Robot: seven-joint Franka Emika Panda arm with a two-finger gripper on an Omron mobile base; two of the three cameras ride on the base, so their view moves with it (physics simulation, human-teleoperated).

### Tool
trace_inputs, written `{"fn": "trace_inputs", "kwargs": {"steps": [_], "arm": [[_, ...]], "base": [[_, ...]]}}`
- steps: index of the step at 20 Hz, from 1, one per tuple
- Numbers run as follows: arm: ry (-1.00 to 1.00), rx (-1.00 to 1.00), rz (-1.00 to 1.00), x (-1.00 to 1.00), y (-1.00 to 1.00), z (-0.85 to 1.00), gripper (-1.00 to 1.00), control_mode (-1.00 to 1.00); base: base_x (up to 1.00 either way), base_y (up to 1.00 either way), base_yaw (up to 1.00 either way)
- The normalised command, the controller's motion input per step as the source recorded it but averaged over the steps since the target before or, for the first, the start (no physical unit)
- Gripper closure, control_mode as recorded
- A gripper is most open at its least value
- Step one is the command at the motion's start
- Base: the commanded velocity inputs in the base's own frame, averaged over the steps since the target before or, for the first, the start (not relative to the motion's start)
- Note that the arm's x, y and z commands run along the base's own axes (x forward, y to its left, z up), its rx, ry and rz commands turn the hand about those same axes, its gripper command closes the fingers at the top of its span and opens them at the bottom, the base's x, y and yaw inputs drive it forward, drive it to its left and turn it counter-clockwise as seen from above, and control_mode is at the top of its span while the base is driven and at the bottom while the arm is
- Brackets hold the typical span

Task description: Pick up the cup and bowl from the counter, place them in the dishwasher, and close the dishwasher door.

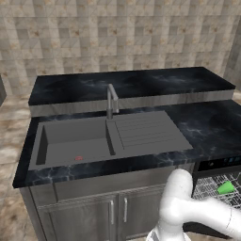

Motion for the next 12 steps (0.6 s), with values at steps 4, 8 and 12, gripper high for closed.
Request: {"fn": "trace_inputs", "kwargs": {"steps": [4,8,12], "arm": [[0.07,0.00,0.00,0.26,-0.13,-0.46,1.00,-1.00],[0.01,0.00,0.00,0.16,-0.20,-0.31,1.00,-1.00],[0.00,0.00,0.00,0.05,-0.20,-0.24,1.00,-1.00]], "base": [[0.00,0.00,0.00],[0.00,0.00,0.00],[0.00,0.00,0.00]]}}
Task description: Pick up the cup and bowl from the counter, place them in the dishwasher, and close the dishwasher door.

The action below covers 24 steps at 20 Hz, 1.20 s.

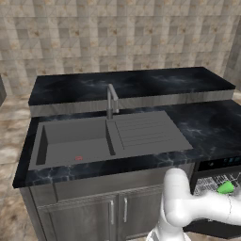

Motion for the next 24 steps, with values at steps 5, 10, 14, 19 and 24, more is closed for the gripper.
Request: {"fn": "trace_inputs", "kwargs": {"steps": [5,10,14,19,24], "arm": [[0.00,0.00,0.00,0.03,-0.14,-0.22,1.00,-1.00],[0.00,0.00,0.00,0.11,0.01,-0.22,1.00,-1.00],[0.00,0.00,0.00,0.09,0.28,-0.23,1.00,-1.00],[0.00,0.00,0.00,0.10,0.29,-0.30,1.00,-1.00],[0.00,0.00,0.00,0.09,0.26,-0.42,1.00,-1.00]], "base": [[0.00,0.00,0.00],[0.00,0.00,0.00],[0.00,0.00,0.00],[0.00,0.00,0.00],[0.00,0.00,0.00]]}}
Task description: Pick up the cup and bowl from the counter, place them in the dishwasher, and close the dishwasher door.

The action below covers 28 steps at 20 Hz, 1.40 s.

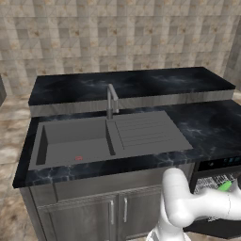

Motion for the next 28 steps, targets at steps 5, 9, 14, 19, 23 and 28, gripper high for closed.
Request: {"fn": "trace_inputs", "kwargs": {"steps": [5,9,14,19,23,28], "arm": [[0.00,-0.01,0.00,0.04,0.27,-0.65,1.00,-1.00],[0.00,-0.04,0.00,0.00,0.27,-0.66,-1.00,-1.00],[0.00,-0.02,0.00,0.00,0.09,-0.48,-1.00,-1.00],[0.00,0.00,0.00,0.01,0.00,-0.34,-1.00,-1.00],[-0.02,0.00,0.00,-0.07,0.00,-0.06,-1.00,-1.00],[-0.06,0.00,-0.04,-0.29,0.00,0.21,-1.00,-1.00]], "base": [[0.00,0.00,0.00],[0.00,0.00,0.00],[0.00,0.00,0.00],[0.00,0.00,0.00],[0.00,0.00,0.00],[0.00,0.00,0.00]]}}
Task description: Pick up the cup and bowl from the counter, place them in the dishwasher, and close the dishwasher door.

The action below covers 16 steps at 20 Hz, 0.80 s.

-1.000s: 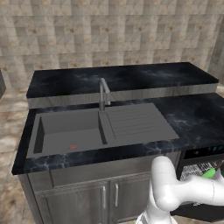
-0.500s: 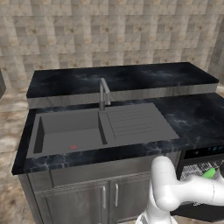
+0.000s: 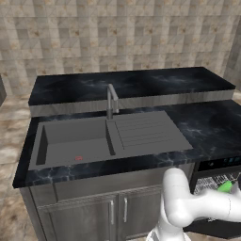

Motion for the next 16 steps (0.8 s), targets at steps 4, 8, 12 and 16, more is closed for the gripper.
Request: {"fn": "trace_inputs", "kwargs": {"steps": [4,8,12,16], "arm": [[-0.05,0.00,-0.08,-0.25,0.11,0.13,-1.00,-1.00],[-0.02,0.00,-0.18,-0.03,0.29,0.00,-1.00,-1.00],[-0.02,0.00,-0.23,0.00,0.49,0.00,-1.00,-1.00],[0.00,-0.02,-0.25,0.00,0.72,0.00,-1.00,-1.00]], "base": [[0.00,0.00,0.00],[0.00,0.00,0.00],[0.00,0.00,0.00],[0.00,0.00,0.00]]}}
